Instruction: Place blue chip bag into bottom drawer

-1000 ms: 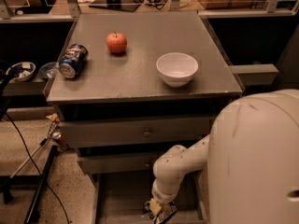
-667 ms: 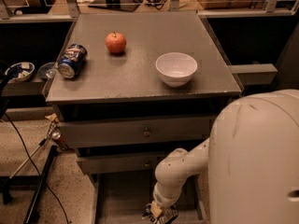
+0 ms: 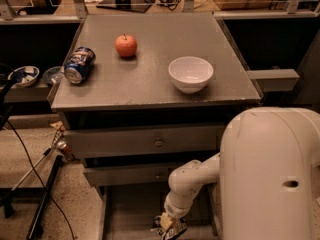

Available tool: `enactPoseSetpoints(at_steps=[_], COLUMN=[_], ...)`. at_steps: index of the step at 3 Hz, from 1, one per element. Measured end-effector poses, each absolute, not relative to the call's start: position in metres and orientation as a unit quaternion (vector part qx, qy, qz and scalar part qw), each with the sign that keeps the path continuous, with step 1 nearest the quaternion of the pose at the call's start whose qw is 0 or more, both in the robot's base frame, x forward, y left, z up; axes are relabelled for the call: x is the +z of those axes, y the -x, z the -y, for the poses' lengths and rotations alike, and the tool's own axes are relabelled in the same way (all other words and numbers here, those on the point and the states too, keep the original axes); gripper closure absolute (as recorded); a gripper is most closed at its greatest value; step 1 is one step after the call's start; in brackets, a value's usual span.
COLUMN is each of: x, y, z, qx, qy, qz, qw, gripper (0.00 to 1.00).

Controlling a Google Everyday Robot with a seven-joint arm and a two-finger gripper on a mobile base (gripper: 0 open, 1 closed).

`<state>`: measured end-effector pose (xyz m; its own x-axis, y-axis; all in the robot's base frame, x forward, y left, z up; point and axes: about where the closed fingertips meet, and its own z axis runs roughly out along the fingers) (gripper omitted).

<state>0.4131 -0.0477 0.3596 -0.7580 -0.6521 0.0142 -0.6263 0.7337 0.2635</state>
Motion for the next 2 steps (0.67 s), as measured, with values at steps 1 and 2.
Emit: enactPoseSetpoints(at_steps=[1,2], x=[0.3401,0.3374], y=[-0.4195,-0.4179], z=[0.0436,0.0506], qx=[-0.153,-0.164], qy=[-0.349,-0.342], qz=[0.923,0.924], qw=[0.055,0.058], gripper=[1.0,1.0])
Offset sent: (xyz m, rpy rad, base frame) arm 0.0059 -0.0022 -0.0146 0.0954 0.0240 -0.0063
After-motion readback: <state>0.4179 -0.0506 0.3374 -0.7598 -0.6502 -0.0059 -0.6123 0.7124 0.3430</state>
